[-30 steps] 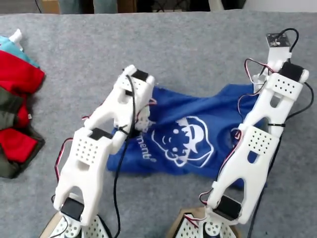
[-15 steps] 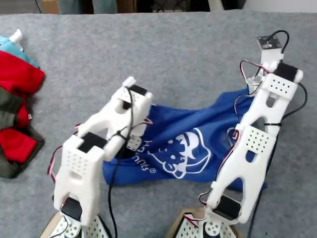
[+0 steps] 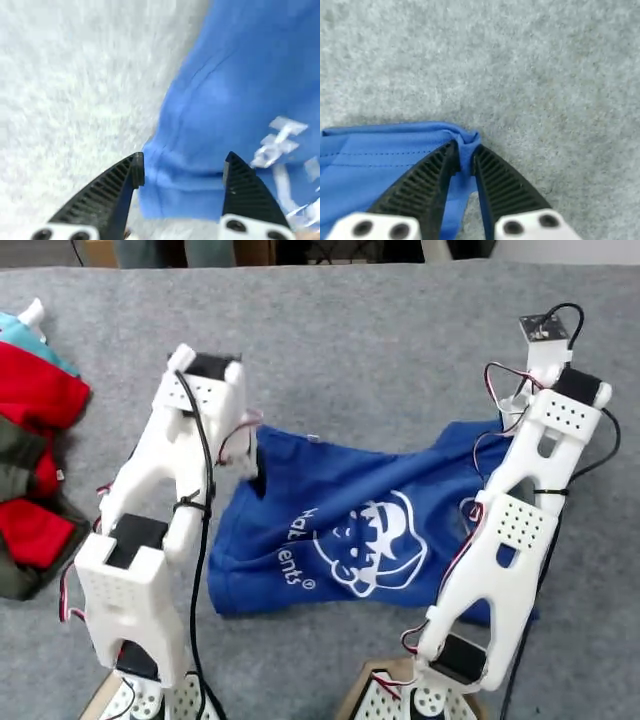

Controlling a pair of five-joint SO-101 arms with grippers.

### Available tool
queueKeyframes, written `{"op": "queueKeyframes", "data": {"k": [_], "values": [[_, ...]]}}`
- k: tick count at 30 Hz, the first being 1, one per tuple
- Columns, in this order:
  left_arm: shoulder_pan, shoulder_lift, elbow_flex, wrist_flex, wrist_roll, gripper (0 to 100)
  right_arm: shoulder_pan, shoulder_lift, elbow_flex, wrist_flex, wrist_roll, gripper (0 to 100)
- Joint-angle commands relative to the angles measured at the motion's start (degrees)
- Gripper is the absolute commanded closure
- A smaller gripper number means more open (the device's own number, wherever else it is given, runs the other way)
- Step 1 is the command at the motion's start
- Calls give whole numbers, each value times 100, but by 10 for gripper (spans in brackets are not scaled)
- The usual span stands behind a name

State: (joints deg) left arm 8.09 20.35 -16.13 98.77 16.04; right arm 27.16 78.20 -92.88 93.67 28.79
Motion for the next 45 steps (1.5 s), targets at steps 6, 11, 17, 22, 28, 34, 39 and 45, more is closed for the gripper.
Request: {"op": "queueKeyframes", "data": {"k": [6,11,17,22,28,34,39,45], "values": [[-145,897,-2035,-1073,2286,730,-35,-92,-277,-62,26,981],[-57,1943,-3064,-1257,3024,730,-35,-92,-286,-70,26,980],[101,2998,-4110,-1213,3446,730,-35,-92,-286,-70,26,980],[189,3358,-4470,-1213,3569,759,-35,-84,-286,-79,26,980],[163,3596,-4514,-1213,3578,766,-88,-66,-286,-79,26,980],[198,3657,-4470,-1213,3578,766,-105,-57,-286,-79,18,980],[198,3763,-4462,-1213,3578,804,-105,-57,-286,-79,18,980],[338,3982,-4523,-1029,3279,834,-105,-57,-286,-79,18,980]]}}
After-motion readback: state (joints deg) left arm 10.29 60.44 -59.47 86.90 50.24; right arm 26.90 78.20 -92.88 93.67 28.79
